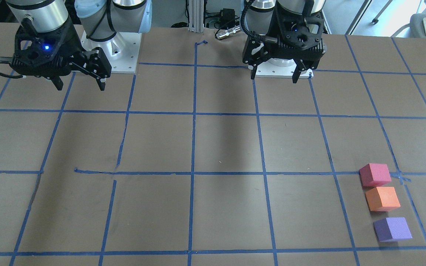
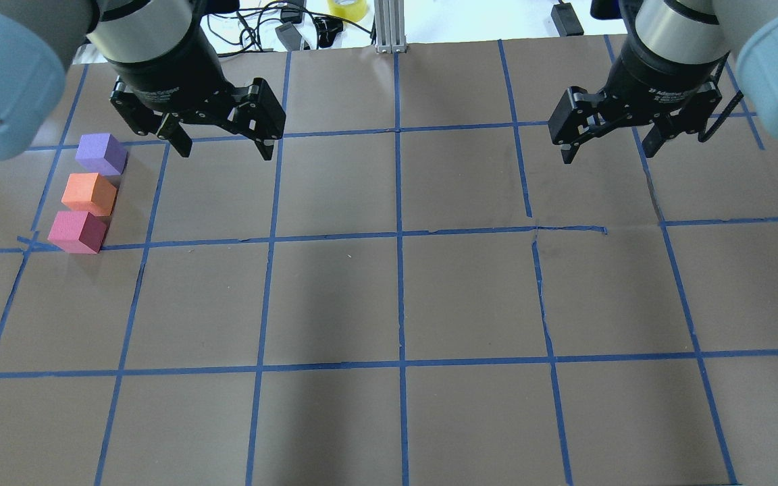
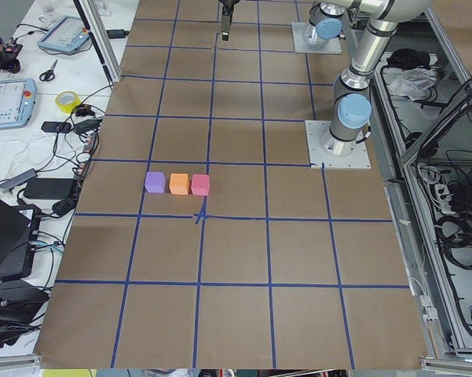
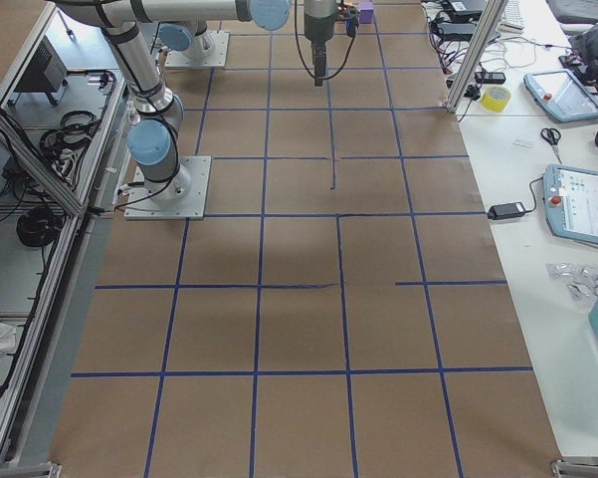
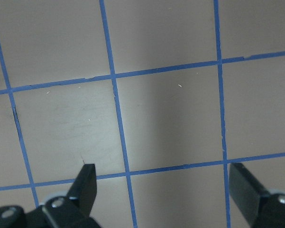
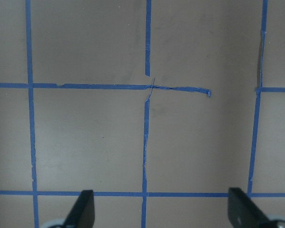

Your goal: Arrange blocks in a line

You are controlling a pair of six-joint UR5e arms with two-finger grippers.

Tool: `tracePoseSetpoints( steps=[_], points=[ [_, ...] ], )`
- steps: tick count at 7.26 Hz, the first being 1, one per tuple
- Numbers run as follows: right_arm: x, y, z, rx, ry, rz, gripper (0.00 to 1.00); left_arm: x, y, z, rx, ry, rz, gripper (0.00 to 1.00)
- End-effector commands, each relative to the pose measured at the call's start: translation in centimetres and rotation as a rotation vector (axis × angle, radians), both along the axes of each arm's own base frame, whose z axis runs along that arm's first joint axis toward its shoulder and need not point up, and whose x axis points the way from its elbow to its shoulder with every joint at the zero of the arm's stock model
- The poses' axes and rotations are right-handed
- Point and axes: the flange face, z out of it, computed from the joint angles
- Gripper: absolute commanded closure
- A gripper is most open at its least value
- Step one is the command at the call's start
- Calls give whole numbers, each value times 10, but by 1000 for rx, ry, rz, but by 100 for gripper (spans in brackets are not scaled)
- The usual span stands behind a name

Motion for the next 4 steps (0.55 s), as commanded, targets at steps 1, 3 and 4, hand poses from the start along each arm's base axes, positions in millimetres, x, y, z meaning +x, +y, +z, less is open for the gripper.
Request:
tracePoseSetpoints(
  steps=[1,3,4],
  points=[
    [0,0,0,0,-1,-1,0,7,7,7,-5,-15,11,0],
    [0,0,0,-2,-1,-1,0,9,9,9,-11,-16,15,0],
    [0,0,0,-2,-1,-1,0,9,10,10,-12,-17,13,0]
  ],
)
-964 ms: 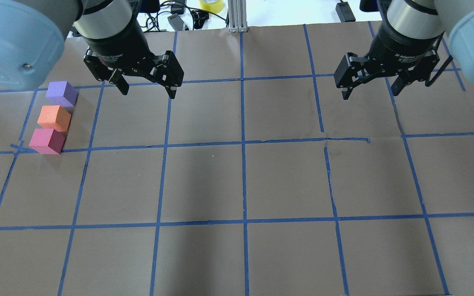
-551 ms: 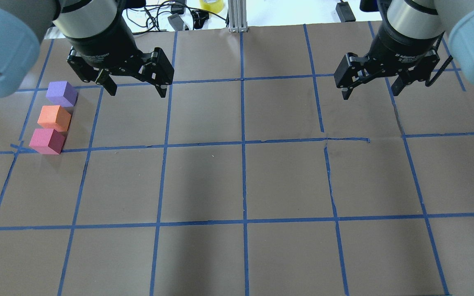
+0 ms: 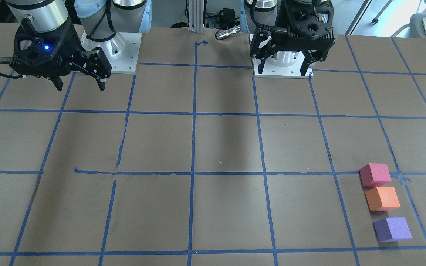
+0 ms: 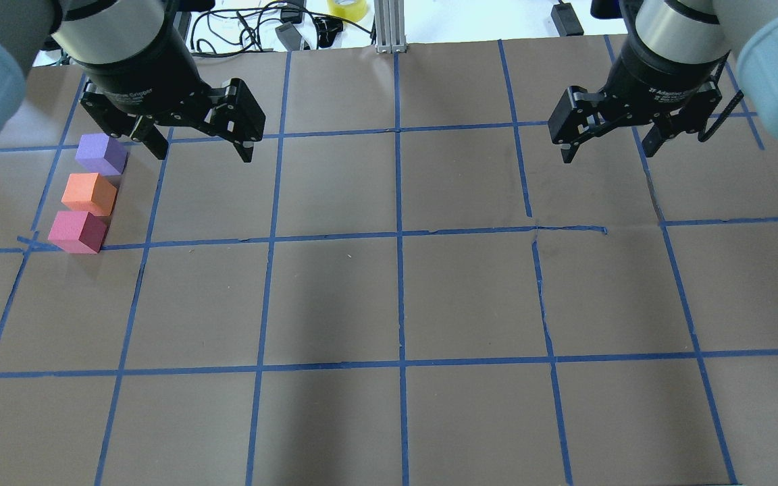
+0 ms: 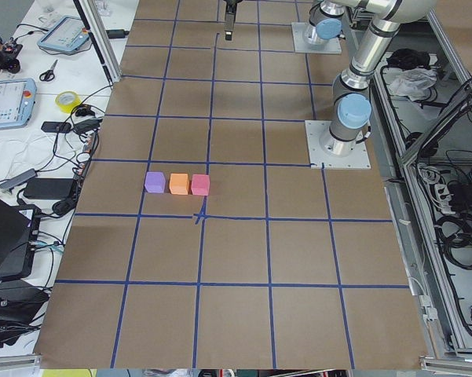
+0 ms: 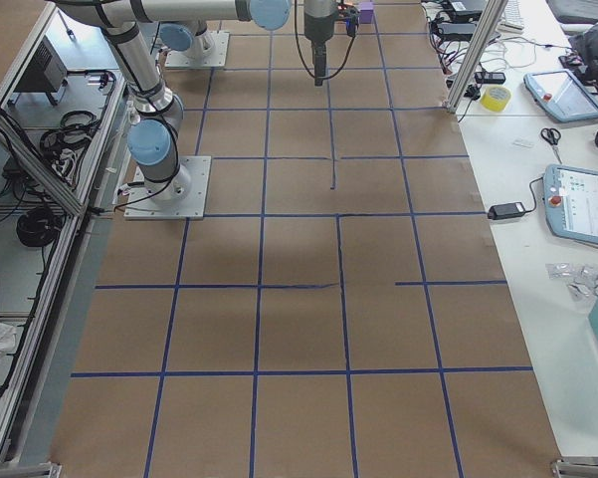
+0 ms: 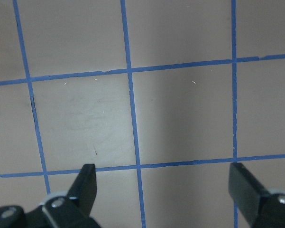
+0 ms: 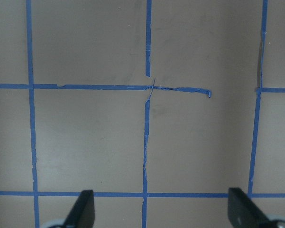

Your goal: Arrange blocks in a line

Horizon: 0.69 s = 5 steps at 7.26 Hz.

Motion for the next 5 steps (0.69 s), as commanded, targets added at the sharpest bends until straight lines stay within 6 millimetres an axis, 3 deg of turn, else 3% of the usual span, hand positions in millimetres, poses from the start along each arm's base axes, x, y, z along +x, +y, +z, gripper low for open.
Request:
tracePoseSetpoints(
  steps=[1,5],
  points=[
    [1,0,1,-3,0,1,0,1,0,1,-5,0,1,0],
    [0,-1,0,-1,0,0,0,0,1,-1,-8,1,0,0]
  ],
)
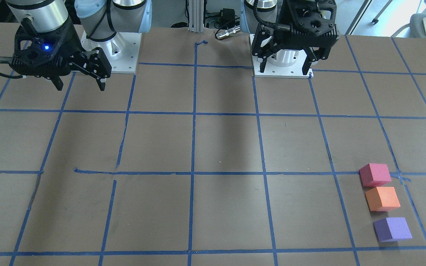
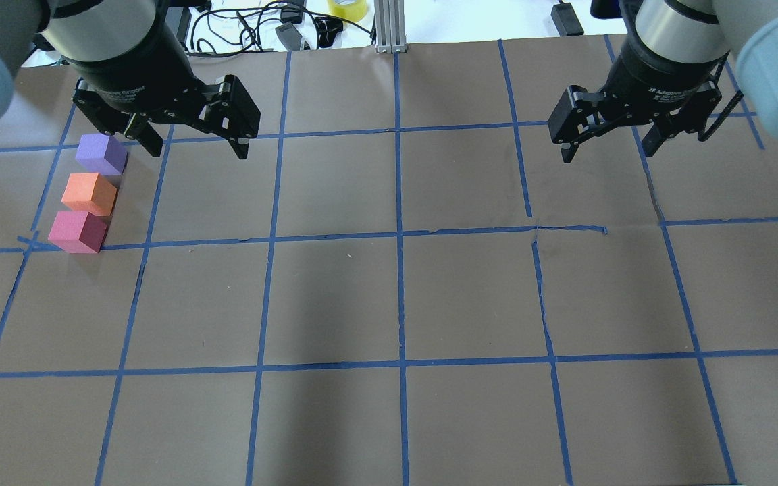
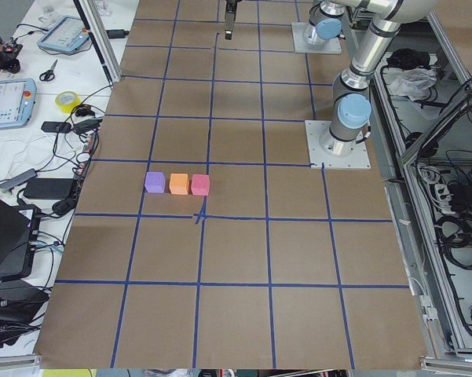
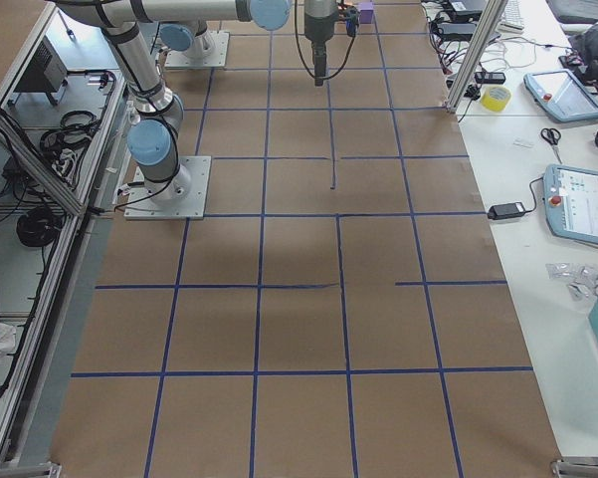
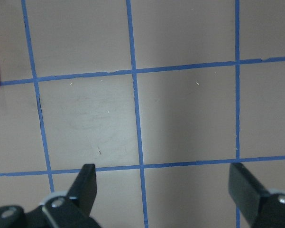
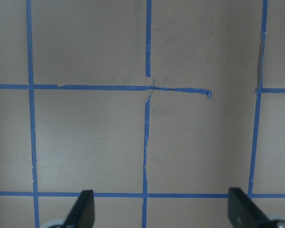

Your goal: Arrange blocks in a line

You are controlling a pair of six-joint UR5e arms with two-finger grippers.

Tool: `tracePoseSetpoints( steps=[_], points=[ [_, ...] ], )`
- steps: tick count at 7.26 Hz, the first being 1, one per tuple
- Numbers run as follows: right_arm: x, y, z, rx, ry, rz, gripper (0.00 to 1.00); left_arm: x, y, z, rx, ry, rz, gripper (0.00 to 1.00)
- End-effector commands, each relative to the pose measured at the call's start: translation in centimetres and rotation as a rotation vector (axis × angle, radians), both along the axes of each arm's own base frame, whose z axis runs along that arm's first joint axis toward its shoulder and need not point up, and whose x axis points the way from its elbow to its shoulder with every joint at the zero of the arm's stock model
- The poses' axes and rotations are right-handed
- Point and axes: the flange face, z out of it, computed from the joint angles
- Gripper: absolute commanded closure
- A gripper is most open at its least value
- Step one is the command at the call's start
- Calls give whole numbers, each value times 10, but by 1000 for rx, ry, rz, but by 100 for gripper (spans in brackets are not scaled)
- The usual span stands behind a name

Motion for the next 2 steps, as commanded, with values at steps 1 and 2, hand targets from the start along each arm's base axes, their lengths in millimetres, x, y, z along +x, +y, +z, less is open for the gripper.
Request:
tracePoseSetpoints(
  steps=[1,2],
  points=[
    [0,0,0,0,0,0,0,0,2,-4,4,1,-1,0],
    [0,0,0,0,0,-2,0,0,1,-5,6,1,-1,0]
  ],
)
